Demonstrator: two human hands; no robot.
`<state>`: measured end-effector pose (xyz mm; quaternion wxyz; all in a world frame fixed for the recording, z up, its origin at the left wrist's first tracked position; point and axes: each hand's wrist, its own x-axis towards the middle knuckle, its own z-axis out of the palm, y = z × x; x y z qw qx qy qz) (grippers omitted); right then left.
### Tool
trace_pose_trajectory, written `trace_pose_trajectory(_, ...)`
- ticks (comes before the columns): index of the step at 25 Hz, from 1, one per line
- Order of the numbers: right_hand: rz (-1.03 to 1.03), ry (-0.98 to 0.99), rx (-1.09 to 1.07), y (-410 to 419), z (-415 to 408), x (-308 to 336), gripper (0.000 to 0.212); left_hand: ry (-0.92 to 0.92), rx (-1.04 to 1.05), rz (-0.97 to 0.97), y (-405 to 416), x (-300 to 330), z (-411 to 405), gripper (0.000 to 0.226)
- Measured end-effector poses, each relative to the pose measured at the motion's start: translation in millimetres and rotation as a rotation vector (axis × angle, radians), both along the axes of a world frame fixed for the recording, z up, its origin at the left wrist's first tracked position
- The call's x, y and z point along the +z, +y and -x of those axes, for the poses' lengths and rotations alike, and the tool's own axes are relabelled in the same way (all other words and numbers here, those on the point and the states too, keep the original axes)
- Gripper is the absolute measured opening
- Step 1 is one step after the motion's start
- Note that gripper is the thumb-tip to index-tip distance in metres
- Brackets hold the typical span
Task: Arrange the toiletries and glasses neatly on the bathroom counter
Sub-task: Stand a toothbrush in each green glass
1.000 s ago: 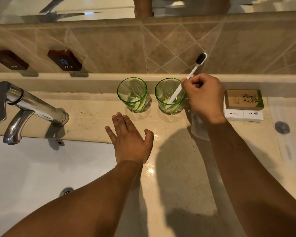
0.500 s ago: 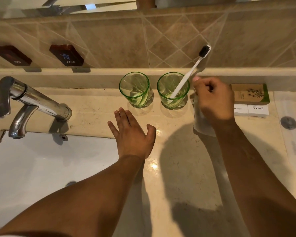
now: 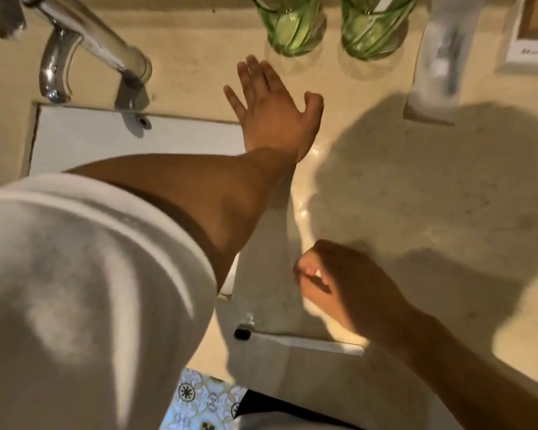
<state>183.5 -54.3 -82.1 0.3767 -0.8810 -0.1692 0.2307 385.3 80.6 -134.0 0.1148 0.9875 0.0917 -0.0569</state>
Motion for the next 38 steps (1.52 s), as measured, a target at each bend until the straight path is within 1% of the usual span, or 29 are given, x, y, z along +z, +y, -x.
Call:
trace_pose_trajectory(2,0.033,-0.033,0.149,9,22,-3,0.026,-0.003,0.01,0.001,2,1,0,0.092)
trace_pose_trajectory(4,0.118,-0.144,0.343,15,38,-6,0.03,-0.006,0.005,0.003,0,1,-1,0.092)
trace_pose_trajectory(5,0.152,-0.179,0.393,18,45,-7,0.031,-0.007,0.003,0.001,0,1,0,0.091)
trace_pose_trajectory(7,0.18,-0.117,0.406,25,58,-4,0.026,-0.003,0.001,0.001,-1,1,1,0.091)
trace_pose_trajectory(9,0.191,-0.065,0.403,33,70,-1,0.011,0.004,0.011,0.0,0,2,0,0.09)
trace_pose_trajectory(10,0.202,-0.062,0.421,37,73,0,0.01,0.002,0.015,-0.004,-1,2,-1,0.09)
trace_pose_trajectory(12,0.229,-0.055,0.437,41,73,2,0.015,-0.009,0.013,-0.016,-2,3,0,0.09)
trace_pose_trajectory(13,0.245,-0.044,0.413,42,68,6,0.015,-0.011,0.009,-0.013,-1,2,0,0.09)
trace_pose_trajectory(15,0.299,-0.069,0.344,37,45,11,0.004,-0.011,0.009,-0.006,-1,0,-1,0.09)
trace_pose_trajectory(17,0.309,-0.079,0.134,18,13,12,0.004,-0.008,0.015,-0.011,0,0,-1,0.091)
trace_pose_trajectory(19,0.275,-0.091,-0.128,-12,-22,13,0.009,-0.004,0.014,-0.01,0,2,-1,0.091)
trace_pose_trajectory(21,0.195,0.001,-0.347,-45,-56,15,0.012,-0.002,0.007,-0.001,-1,2,-1,0.09)
trace_pose_trajectory(22,0.166,0.027,-0.435,-55,-72,16,0.014,-0.004,0.005,0.002,-1,1,-1,0.09)
trace_pose_trajectory(24,0.088,-0.021,-0.532,-66,-98,17,0.016,-0.006,0.008,0.007,0,1,-1,0.091)
trace_pose_trajectory(26,-0.082,-0.026,-0.577,-62,-121,21,0.015,-0.006,0.01,0.008,1,0,-2,0.091)
trace_pose_trajectory(27,-0.125,-0.037,-0.577,-57,-132,24,0.017,-0.008,0.008,0.007,1,1,-2,0.092)
trace_pose_trajectory(30,-0.144,-0.068,-0.553,-41,-162,31,0.022,-0.009,-0.004,0.005,0,-1,-1,0.093)
trace_pose_trajectory(33,-0.226,-0.132,-0.484,-26,-187,46,0.02,-0.008,-0.007,0.009,1,-3,-3,0.094)
trace_pose_trajectory(35,-0.26,-0.174,-0.446,-16,-202,56,0.026,-0.015,-0.005,0.007,2,-4,-4,0.094)
trace_pose_trajectory(38,-0.298,-0.231,-0.462,-3,-224,70,0.03,-0.02,-0.004,0.002,1,-6,-3,0.095)
